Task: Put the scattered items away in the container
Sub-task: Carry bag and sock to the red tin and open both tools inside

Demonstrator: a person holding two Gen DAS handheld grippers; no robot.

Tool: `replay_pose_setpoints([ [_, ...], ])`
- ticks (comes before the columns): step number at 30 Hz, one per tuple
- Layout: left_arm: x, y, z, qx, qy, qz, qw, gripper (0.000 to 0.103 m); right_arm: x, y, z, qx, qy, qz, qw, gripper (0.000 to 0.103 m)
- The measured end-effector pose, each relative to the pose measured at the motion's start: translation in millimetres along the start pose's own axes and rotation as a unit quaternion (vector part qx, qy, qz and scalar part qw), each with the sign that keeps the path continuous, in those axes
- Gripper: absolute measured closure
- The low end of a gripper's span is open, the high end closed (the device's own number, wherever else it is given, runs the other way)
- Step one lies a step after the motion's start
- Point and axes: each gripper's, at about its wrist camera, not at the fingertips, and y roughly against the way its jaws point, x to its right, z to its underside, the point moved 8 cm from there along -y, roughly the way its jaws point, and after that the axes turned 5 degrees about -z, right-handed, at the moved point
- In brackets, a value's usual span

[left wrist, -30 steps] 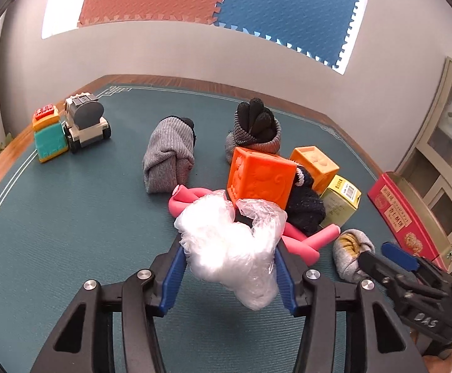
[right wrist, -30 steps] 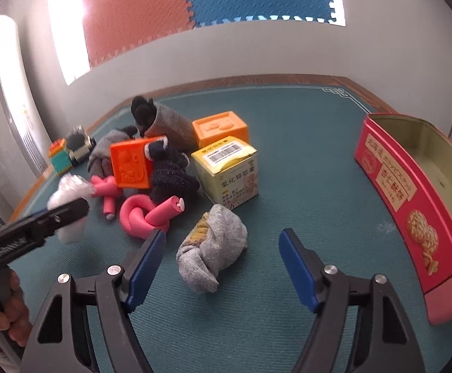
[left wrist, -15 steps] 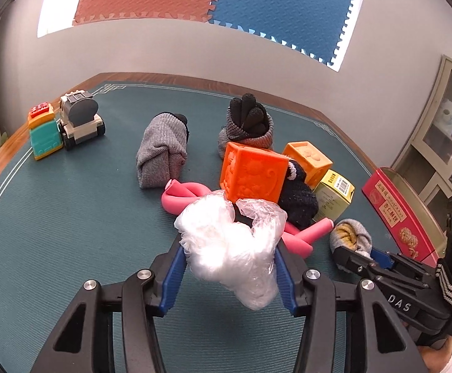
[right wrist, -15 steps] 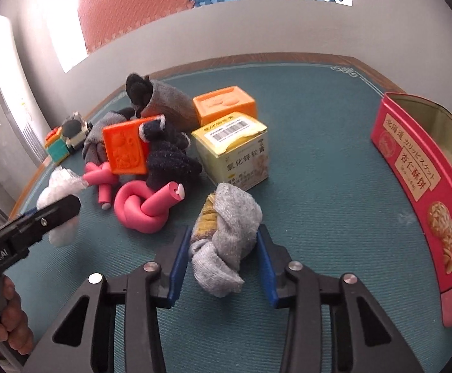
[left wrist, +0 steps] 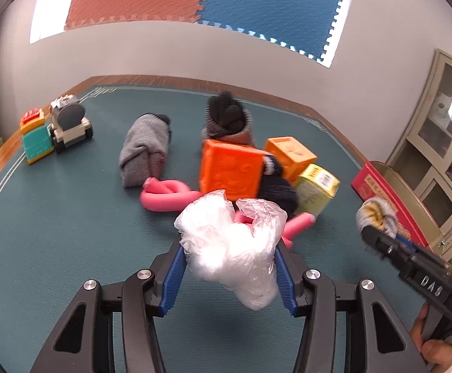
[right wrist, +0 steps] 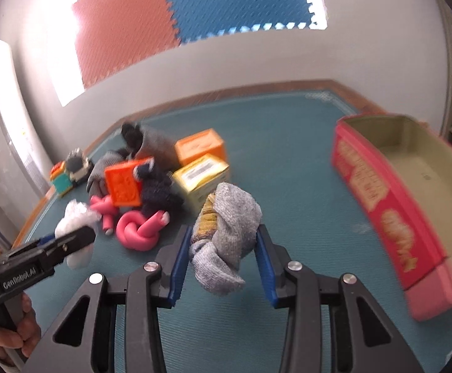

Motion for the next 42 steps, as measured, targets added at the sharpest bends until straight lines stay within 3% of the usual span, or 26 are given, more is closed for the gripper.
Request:
replay_pose_setpoints([
  [13, 121, 18, -13, 0.013, -0.09, 0.054, 0.9944, 0.049, 114, 92, -24, 0.099, -0.057, 0.089, 0.989, 0.059],
  [20, 190, 15, -21, 0.012, -0.124, 0.092, 0.9879, 0.049, 168, 114, -44, 0.118, -0.06, 0.131, 0.982, 0.059],
  [26, 237, 7, -32, 0.012, -0.143, 0.119, 0.9824, 0.049, 195, 106, -49, 0.109, -0.072, 0.142, 0.981, 0.053],
  [31, 269, -10, -34, 0.0, -0.158, 0.136, 0.978, 0.049, 206, 102, -44, 0.117, -0.091, 0.122, 0.981, 0.05],
  [37, 294, -24, -37, -0.006, -0.166, 0.149, 0.9747, 0.049, 230, 126, -39, 0.179, -0.143, 0.142, 0.963, 0.05],
  [42, 309, -35, -36, -0.015, -0.17, 0.159, 0.9724, 0.049, 237, 135, -39, 0.198, -0.157, 0.157, 0.955, 0.05],
])
